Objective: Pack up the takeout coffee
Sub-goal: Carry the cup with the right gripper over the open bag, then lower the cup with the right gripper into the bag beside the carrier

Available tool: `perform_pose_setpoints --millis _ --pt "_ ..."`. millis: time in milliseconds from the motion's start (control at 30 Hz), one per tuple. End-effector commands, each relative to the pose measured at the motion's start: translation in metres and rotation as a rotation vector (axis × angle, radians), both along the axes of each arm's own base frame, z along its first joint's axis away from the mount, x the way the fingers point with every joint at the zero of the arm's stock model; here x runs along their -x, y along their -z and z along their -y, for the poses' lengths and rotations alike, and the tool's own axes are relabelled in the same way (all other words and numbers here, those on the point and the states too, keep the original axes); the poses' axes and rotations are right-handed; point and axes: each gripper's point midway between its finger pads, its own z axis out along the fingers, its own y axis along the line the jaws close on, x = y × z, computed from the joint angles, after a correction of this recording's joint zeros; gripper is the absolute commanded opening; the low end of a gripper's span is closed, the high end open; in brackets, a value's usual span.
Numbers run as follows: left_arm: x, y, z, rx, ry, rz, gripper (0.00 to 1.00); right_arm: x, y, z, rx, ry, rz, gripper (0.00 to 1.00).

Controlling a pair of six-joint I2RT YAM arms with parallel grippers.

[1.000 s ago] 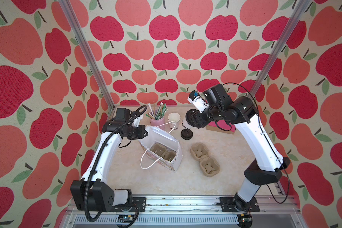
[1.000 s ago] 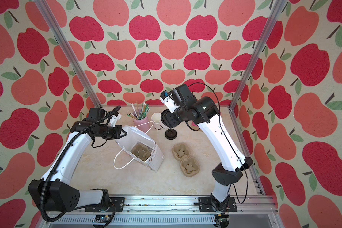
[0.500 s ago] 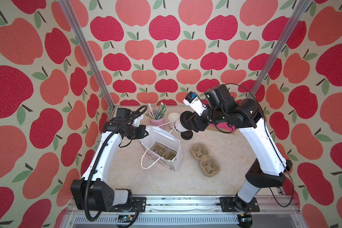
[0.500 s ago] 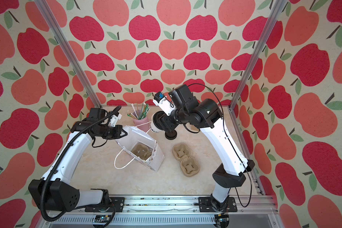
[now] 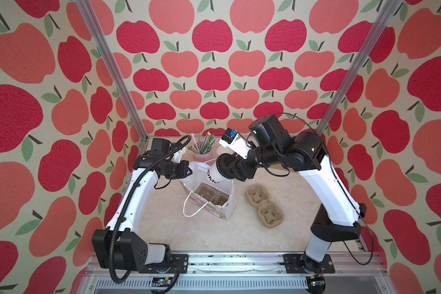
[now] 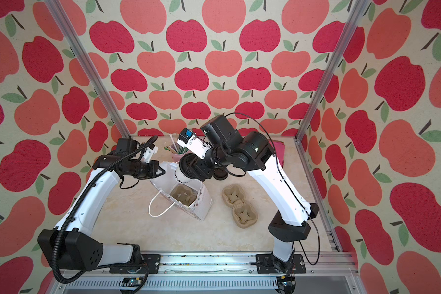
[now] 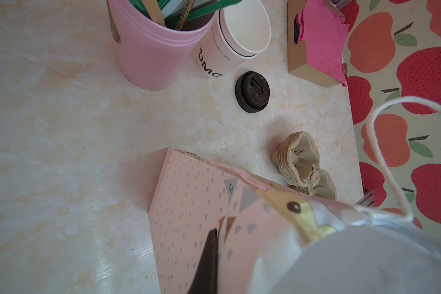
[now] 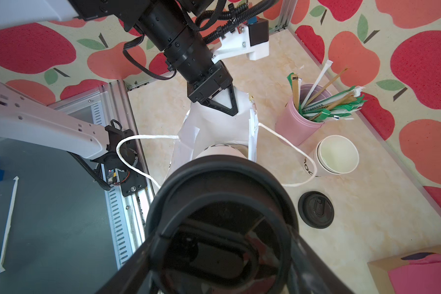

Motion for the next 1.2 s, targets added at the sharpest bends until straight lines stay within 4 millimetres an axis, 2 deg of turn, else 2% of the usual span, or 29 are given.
perform_pose_setpoints --millis 0,433,700,967,1167 --pt "-0.005 -0.008 0.001 -0.002 -0.009 0.017 0.00 0.007 0.013 -0.010 0.039 -0.046 -0.013 0.63" --pt "-0.001 -0.009 -0.001 -0.016 -0.009 0.021 0.00 -0.001 0.085 -0.037 0.250 -0.032 -0.055 0.63" --pt "-0.001 -0.009 -0.002 -0.021 -0.010 0.024 0.00 -0.008 0.135 -0.037 0.406 -0.007 -0.075 0.63" --pt "-0.001 -0.008 -0.001 -0.019 -0.010 0.022 0.00 -0.012 0.169 -0.040 0.497 -0.004 -0.108 0.63" --pt "-0.001 -0.008 -0.002 -0.024 -0.009 0.027 0.00 -0.013 0.184 -0.040 0.537 -0.009 -0.111 0.64"
